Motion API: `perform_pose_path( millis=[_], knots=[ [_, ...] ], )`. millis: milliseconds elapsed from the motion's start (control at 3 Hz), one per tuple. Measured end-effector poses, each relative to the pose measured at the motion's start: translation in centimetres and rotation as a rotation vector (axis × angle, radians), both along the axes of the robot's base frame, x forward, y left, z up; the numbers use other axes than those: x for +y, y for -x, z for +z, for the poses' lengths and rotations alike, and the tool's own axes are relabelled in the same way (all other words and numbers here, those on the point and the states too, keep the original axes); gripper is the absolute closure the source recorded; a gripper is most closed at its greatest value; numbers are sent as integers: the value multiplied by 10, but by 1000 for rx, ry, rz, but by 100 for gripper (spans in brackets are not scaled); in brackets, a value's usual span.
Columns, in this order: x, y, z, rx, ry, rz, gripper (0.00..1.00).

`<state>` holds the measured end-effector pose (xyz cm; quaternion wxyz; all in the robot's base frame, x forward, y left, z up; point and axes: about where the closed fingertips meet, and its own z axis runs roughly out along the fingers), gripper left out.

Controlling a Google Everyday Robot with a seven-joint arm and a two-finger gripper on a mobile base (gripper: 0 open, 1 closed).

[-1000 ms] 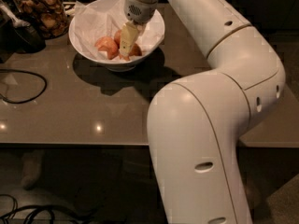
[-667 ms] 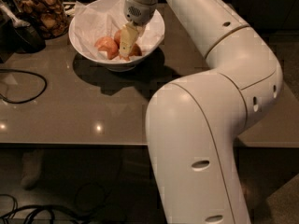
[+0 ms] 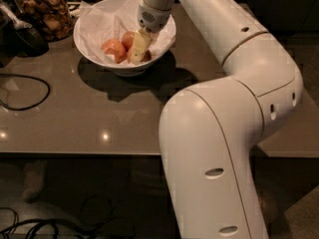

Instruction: Pick apple from white bowl

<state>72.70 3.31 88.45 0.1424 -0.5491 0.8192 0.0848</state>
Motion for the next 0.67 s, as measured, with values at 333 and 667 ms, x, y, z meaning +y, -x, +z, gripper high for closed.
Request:
perform_pose_path(
  millis=[333, 667],
  knots=[
    [-6, -2, -11, 26, -15, -16, 32],
    [-7, -3, -18, 42, -23, -20, 32]
  ],
)
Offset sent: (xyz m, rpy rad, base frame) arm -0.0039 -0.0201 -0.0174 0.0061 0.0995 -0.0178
